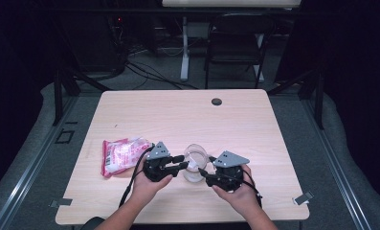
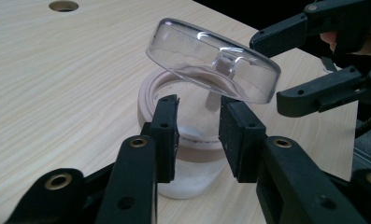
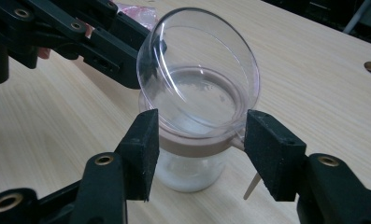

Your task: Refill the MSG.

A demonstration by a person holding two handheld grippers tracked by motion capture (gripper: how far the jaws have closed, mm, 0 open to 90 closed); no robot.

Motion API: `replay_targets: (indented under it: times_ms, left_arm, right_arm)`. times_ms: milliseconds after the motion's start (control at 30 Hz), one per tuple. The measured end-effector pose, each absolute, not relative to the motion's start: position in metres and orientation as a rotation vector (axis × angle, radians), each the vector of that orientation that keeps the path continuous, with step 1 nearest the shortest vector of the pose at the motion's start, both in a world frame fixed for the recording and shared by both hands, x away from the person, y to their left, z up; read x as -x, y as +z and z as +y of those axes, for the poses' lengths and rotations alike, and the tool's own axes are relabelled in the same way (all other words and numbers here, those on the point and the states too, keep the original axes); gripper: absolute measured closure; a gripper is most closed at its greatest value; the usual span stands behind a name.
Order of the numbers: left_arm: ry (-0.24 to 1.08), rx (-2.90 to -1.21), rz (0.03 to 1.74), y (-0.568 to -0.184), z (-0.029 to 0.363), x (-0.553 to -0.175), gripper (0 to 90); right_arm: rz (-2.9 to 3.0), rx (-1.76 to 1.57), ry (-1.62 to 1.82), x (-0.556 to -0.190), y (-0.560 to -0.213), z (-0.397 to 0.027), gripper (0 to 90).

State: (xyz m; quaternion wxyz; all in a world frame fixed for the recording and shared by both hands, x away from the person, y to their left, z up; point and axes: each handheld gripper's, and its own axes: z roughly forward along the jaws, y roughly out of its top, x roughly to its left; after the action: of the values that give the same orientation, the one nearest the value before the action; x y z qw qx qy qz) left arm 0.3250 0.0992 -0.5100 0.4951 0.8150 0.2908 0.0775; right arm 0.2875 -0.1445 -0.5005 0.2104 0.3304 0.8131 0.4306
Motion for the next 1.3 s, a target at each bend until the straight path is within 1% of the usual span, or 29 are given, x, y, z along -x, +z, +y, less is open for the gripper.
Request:
replay_targets:
  times_ms: [133, 233, 367, 533, 633, 1133, 1300]
  left_arm:
    - [0.198, -1.973, 0.708, -0.509, 0.099, -0.325, 63.0]
    - [0.198, -1.961, 0.712, -0.509, 0.1, -0.325, 62.0]
    - [0.211, -1.967, 0.712, -0.51, 0.1, -0.326, 60.9]
    - [0.23, -1.983, 0.738, -0.515, 0.1, -0.328, 58.3]
    - [0.22, -1.967, 0.758, -0.517, 0.1, -0.331, 55.7]
    - [0.2, -1.95, 0.778, -0.519, 0.099, -0.335, 57.5]
    - [0.194, -1.967, 0.775, -0.521, 0.096, -0.336, 61.6]
  right_arm:
    - [2.261, -0.89, 1.159, -0.288, -0.502, -0.14, 44.1]
    - [2.257, -0.886, 1.125, -0.288, -0.504, -0.138, 43.9]
    - [2.256, -0.897, 1.128, -0.289, -0.504, -0.138, 46.6]
    - [2.255, -0.901, 1.136, -0.289, -0.504, -0.139, 47.1]
    - [2.257, -0.906, 1.152, -0.29, -0.504, -0.14, 47.2]
    - [2.231, -0.939, 1.21, -0.288, -0.503, -0.146, 51.1]
    - [2.218, -0.944, 1.218, -0.287, -0.502, -0.149, 52.6]
